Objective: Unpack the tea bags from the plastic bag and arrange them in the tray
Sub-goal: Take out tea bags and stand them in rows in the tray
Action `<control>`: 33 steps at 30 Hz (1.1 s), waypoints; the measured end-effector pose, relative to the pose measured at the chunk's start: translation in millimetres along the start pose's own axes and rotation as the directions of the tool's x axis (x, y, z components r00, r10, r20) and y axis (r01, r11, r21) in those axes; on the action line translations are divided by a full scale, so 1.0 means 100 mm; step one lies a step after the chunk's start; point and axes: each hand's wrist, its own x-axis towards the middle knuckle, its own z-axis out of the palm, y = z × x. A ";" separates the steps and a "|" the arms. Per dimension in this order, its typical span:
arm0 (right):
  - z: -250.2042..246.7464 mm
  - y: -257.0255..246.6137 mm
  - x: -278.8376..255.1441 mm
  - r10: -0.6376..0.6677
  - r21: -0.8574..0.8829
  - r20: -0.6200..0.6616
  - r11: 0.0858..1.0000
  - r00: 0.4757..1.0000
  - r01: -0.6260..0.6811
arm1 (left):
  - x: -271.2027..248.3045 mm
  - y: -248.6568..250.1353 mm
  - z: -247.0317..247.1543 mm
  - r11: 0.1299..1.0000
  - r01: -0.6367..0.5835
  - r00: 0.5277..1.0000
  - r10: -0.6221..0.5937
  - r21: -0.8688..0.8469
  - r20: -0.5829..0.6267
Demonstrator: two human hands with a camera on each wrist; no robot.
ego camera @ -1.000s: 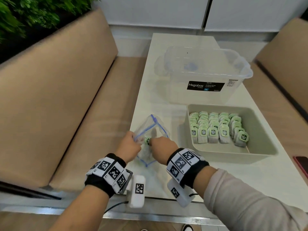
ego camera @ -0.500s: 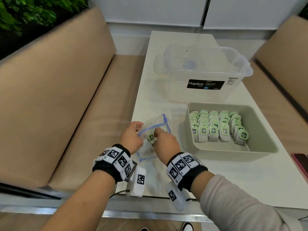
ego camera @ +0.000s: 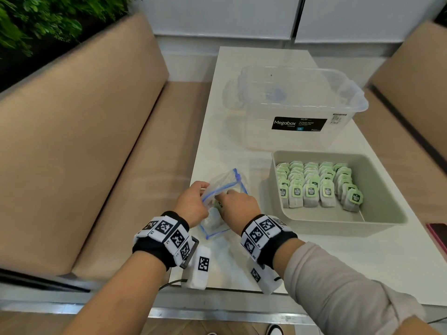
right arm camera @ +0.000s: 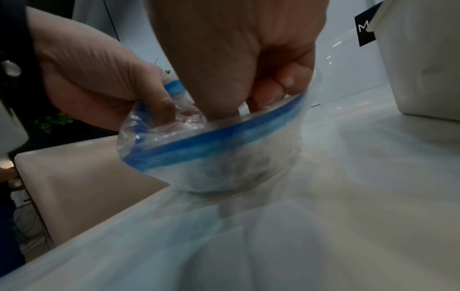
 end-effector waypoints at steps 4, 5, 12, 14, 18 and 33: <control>0.00 -0.01 0.01 -0.003 0.018 0.047 1.000 0.999 0.002 | -0.01 0.00 0.00 1.000 0.005 1.000 -0.005 0.028 -0.002; -0.02 -0.01 0.01 -0.016 0.024 0.071 1.000 0.997 0.014 | -0.01 0.00 0.00 1.000 0.006 1.000 -0.006 0.030 -0.002; -0.10 0.05 0.03 -0.111 0.088 0.123 0.991 0.986 0.100 | -0.06 0.03 -0.03 0.996 -0.006 1.000 0.006 0.084 0.000; -0.11 0.04 0.03 -0.106 0.049 0.115 0.994 0.988 0.101 | -0.07 0.05 -0.04 0.994 -0.011 1.000 0.011 0.105 0.005; -0.15 0.05 0.01 -0.125 -0.021 0.135 0.991 0.983 0.129 | -0.09 0.08 -0.06 0.991 -0.021 1.000 0.018 0.134 0.019; -0.26 0.09 -0.01 0.012 0.171 0.136 0.985 0.991 -0.036 | -0.07 0.07 -0.07 0.999 0.016 1.000 -0.015 0.032 -0.020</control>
